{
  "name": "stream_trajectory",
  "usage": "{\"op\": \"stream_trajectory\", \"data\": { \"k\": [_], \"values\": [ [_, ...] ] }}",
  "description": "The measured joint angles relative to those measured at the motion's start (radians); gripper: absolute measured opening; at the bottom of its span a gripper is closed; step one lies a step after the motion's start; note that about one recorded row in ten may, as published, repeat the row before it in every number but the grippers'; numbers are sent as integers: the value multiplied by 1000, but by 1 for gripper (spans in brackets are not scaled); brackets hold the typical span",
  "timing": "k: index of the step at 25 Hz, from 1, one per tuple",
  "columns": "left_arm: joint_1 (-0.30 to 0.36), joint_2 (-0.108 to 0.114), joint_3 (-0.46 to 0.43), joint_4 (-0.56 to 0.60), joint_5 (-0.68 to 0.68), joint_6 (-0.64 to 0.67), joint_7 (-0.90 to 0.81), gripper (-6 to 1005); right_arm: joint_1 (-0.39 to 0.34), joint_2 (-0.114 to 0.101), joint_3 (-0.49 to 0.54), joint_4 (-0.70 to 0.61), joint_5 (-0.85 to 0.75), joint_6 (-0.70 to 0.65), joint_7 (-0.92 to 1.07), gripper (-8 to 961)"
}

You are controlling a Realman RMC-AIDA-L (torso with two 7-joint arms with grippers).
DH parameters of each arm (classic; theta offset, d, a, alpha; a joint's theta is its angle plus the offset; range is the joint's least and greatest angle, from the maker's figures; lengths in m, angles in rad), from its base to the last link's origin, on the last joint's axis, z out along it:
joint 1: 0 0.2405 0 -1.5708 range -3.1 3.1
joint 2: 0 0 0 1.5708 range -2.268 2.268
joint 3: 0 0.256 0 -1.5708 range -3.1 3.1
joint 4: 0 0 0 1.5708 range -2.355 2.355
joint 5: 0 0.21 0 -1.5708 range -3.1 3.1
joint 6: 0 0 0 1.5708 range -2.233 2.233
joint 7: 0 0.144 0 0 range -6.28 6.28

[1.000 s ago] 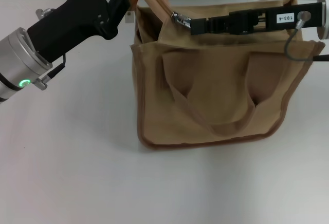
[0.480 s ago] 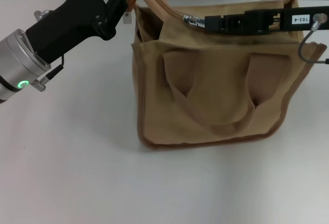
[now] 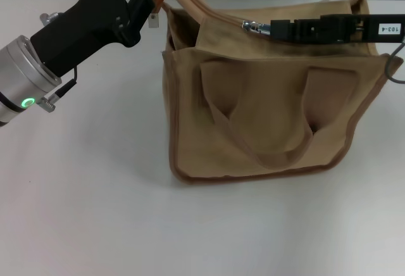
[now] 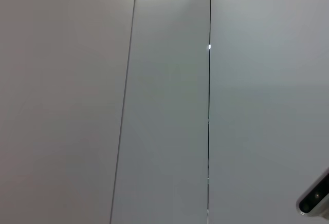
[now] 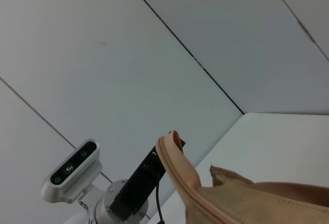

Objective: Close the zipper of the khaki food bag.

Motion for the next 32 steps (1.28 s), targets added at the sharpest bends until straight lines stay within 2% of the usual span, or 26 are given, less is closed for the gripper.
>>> {"op": "stream_trajectory", "data": {
  "k": [9,32],
  "values": [
    [-2,-2,0,0,0,-15,-2,114,-29,-12,13,0,0,-9,-2,31],
    [-5,-1,0,-2,-6,-29,-2,120,-137,-35,180,0,-3,-89,-51,69]
  ]
}}
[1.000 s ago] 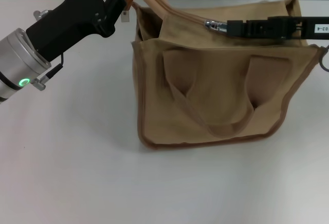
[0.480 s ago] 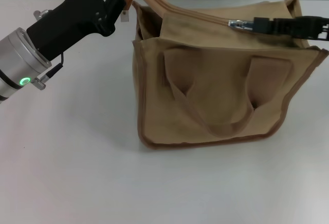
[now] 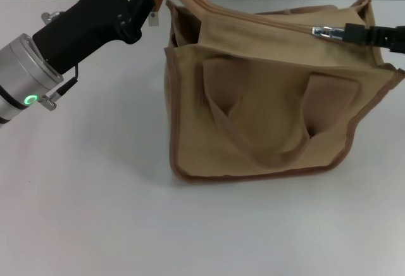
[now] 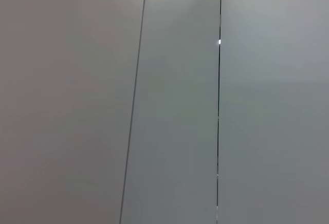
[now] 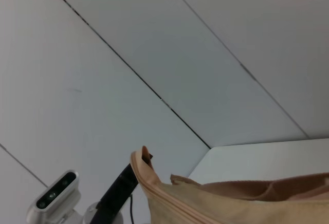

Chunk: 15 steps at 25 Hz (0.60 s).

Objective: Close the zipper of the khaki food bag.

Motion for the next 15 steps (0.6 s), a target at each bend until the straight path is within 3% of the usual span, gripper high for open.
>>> {"op": "stream_trajectory", "data": {
  "k": [6,15],
  "values": [
    [3,1,0,-4,-4,-8,0,122,-23,-5,41,0,-3,-23,-16,79],
    [2,2,0,-12,-7,-11,1,124,-48,-31,63,1,-5,-41,-20,94]
  ]
}}
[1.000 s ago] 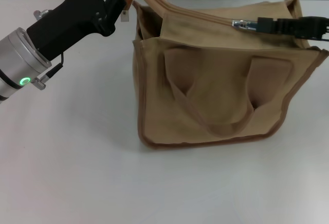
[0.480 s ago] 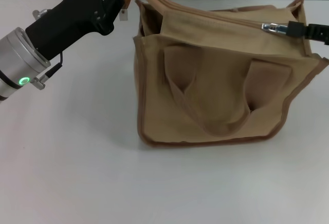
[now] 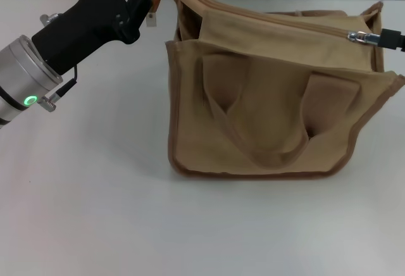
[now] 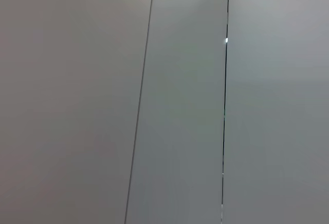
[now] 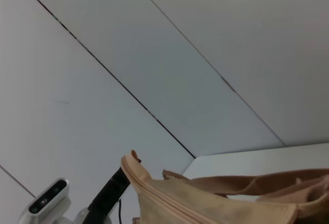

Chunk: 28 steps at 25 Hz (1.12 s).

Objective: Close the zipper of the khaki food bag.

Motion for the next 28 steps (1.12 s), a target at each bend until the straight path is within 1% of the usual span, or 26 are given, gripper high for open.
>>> {"op": "stream_trajectory", "data": {
  "k": [4,10,11,12,14,19,28],
  "values": [
    [0,0,0,0,-1,-1,0,125,-4,-12,2,7,-1,-3,-1,100],
    [0,0,0,0,-2,-1,-1,127,2,-18,2,21,-1,-5,-4,110],
    [0,0,0,0,-2,-1,-1,127,4,-22,2,30,-1,-6,-6,112],
    [0,0,0,0,-2,-1,-1,128,10,-32,3,59,-1,-8,-14,113],
    [1,0,0,0,-2,-1,-2,128,16,-44,3,98,1,-11,-36,117],
    [2,0,0,0,-3,-1,-2,130,17,-48,7,113,5,-10,-49,125],
    [1,0,0,0,-3,-1,-2,132,17,-48,7,114,5,-12,-65,305]
  ]
}}
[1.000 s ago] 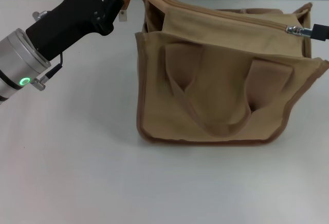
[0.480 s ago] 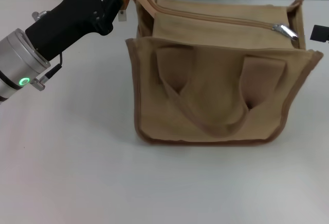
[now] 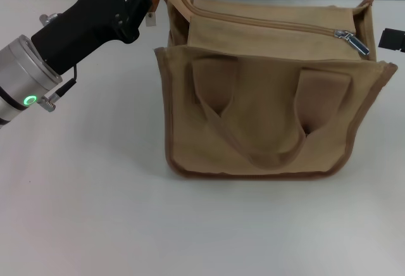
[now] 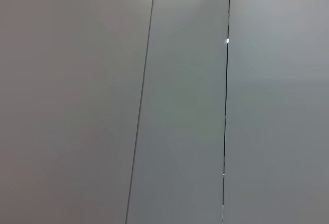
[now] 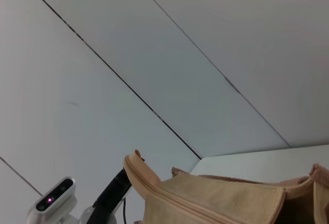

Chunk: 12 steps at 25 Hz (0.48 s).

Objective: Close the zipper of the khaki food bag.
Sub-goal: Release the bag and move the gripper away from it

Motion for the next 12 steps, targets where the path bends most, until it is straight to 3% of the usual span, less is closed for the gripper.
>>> {"op": "stream_trajectory", "data": {
  "k": [2,5,11,12],
  "values": [
    [1,0,0,0,0,0,0,133,-3,0,6,0,0,-4,-8,345],
    [1,0,0,0,0,0,0,133,-7,0,29,0,12,-35,-43,495],
    [2,2,2,0,1,0,-2,135,-51,4,147,17,67,-245,-292,763],
    [2,2,2,0,1,0,-2,135,-63,6,156,18,68,-285,-342,764]
  ]
}}
